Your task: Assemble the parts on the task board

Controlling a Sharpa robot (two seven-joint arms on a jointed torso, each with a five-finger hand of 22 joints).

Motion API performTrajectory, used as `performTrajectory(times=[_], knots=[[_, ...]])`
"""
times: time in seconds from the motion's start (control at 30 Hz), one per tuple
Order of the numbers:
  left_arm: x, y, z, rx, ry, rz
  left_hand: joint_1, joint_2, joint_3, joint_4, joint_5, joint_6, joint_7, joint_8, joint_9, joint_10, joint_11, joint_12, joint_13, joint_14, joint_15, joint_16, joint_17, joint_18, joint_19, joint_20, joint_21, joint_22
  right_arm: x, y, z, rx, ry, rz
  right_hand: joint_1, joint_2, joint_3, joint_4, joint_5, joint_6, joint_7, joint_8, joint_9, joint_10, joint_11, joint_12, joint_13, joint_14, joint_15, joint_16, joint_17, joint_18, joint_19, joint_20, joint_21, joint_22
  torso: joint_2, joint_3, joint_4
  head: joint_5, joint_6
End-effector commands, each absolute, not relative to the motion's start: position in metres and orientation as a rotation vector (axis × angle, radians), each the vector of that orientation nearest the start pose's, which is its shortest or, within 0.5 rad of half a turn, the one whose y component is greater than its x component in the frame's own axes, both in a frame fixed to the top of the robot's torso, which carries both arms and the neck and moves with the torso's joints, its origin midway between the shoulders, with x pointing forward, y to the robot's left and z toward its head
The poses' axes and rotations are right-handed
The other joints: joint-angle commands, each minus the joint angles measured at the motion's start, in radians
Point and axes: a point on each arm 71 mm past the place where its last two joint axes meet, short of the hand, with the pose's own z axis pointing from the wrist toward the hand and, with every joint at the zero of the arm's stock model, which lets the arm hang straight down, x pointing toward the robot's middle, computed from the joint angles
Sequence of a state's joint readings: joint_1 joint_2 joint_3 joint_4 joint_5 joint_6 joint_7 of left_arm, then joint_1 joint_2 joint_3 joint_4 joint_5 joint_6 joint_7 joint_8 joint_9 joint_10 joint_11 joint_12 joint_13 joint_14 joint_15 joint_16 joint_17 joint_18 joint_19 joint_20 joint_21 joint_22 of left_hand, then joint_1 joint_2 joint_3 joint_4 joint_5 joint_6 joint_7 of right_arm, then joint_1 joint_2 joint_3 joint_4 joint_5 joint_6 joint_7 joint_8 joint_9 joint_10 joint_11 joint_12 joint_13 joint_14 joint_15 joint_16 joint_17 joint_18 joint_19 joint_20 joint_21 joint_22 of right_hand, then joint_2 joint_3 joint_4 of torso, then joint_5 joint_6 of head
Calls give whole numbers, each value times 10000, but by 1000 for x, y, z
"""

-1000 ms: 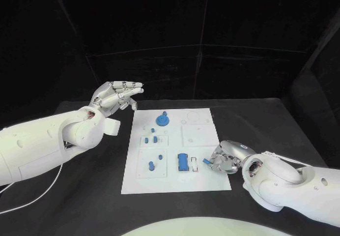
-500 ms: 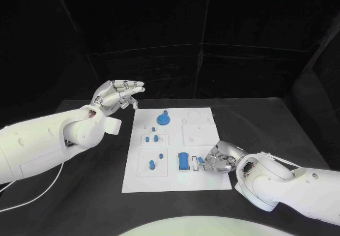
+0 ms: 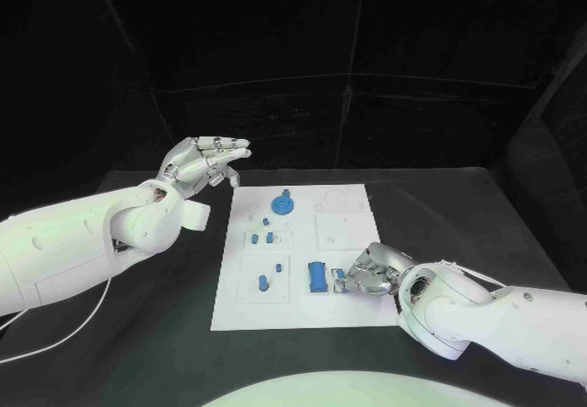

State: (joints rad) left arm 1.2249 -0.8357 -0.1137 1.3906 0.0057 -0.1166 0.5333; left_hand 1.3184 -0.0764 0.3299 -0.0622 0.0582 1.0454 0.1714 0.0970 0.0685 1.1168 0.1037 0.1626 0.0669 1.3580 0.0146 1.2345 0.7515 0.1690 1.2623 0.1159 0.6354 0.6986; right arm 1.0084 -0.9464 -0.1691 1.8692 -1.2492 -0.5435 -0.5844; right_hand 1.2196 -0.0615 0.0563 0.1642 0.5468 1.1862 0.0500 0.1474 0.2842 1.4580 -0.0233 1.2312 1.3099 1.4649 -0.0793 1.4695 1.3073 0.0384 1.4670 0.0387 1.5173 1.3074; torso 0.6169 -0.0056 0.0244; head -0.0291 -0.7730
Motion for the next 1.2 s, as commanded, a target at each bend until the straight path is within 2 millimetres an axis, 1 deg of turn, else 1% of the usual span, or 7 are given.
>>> performTrajectory(times=[0.03, 0.27, 0.33, 0.5, 0.7, 0.93, 1.2], knots=[[504, 238, -188, -10193, 13717, -16735, -8, 65, -51, 24, 11, 86, 10, 51, -13, 63, -26, 29, -14, -47, -18, -34, -5, 142, 24, -44, -59, -12, 358, -185, -282, 4396, 20367, 5208, -82, -30, -25, 101, 11, 51, 29, 23, 17, 59, 3, 2, 277, 713, -43, 25, 724, -204, 563, -71, 62, 2102, -8, 2, 4, -4, 6], [504, 238, -188, -10198, 13739, -16742, -8, 65, -51, 24, 11, 86, 10, 51, -13, 63, -26, 29, -14, -47, -18, -34, -5, 142, 24, -44, -59, -12, 360, -182, -284, 4293, 20384, 5188, -195, -84, -127, 198, -25, 38, 39, 25, 39, 47, 13, -41, 256, 708, -39, 14, 705, -203, 557, -72, 56, 2097, -12, 3, 8, 13, 20], [504, 238, -188, -10200, 13739, -16739, -8, 65, -51, 24, 11, 86, 10, 51, -13, 63, -26, 29, -14, -47, -18, -34, -5, 142, 24, -44, -59, -12, 360, -182, -284, 4290, 20377, 5158, -329, -125, -255, 305, -255, 30, 50, 28, 57, 34, 25, -81, 234, 703, -26, 2, 687, -201, 551, -67, 50, 2091, -15, 0, 9, 13, 32], [504, 238, -188, -10205, 13749, -16736, -8, 65, -51, 24, 11, 86, 10, 51, -13, 63, -26, 29, -14, -47, -18, -34, -5, 142, 24, -44, -59, -12, 362, -182, -285, 4206, 20342, 5064, -639, -92, -797, 708, -2461, -40, 87, 28, 136, -2, 66, -180, 199, 686, 10, -43, 618, -187, 513, -31, 10, 2052, -13, 0, 3, 26, 42], [504, 238, -188, -10210, 13759, -16735, -8, 65, -51, 24, 11, 86, 10, 51, -13, 63, -26, 29, -14, -47, -18, -34, -5, 142, 24, -44, -59, -12, 364, -184, -285, 4185, 20186, 4989, -844, -40, -1533, 1232, -4229, -239, 155, -12, 229, -128, 135, -424, 84, 669, 62, -105, 530, -161, 439, 25, -68, 1976, -13, 2, 5, 25, 61], [504, 238, -188, -10212, 13766, -16739, -8, 65, -51, 24, 11, 86, 10, 51, -13, 63, -26, 29, -14, -47, -18, -34, -5, 142, 24, -44, -59, -12, 363, -185, -283, 4062, 20051, 5082, -853, 4, -1729, 1243, -4446, -310, 178, -29, 256, -178, 158, -531, 27, 664, 83, -126, 499, -149, 409, 41, -100, 1945, -14, 10, 8, 6, 42], [504, 238, -188, -10214, 13761, -16730, -8, 65, -51, 24, 11, 86, 10, 51, -13, 63, -26, 29, -14, -47, -18, -34, -5, 142, 24, -44, -59, -12, 358, -187, -279, 3640, 20151, 5452, 264, 116, -1880, 794, -4253, -375, 202, -17, 344, -192, 172, -533, 51, 666, 100, -137, 499, -145, 397, 60, -118, 1935, -16, 9, -2, 26, 29]])
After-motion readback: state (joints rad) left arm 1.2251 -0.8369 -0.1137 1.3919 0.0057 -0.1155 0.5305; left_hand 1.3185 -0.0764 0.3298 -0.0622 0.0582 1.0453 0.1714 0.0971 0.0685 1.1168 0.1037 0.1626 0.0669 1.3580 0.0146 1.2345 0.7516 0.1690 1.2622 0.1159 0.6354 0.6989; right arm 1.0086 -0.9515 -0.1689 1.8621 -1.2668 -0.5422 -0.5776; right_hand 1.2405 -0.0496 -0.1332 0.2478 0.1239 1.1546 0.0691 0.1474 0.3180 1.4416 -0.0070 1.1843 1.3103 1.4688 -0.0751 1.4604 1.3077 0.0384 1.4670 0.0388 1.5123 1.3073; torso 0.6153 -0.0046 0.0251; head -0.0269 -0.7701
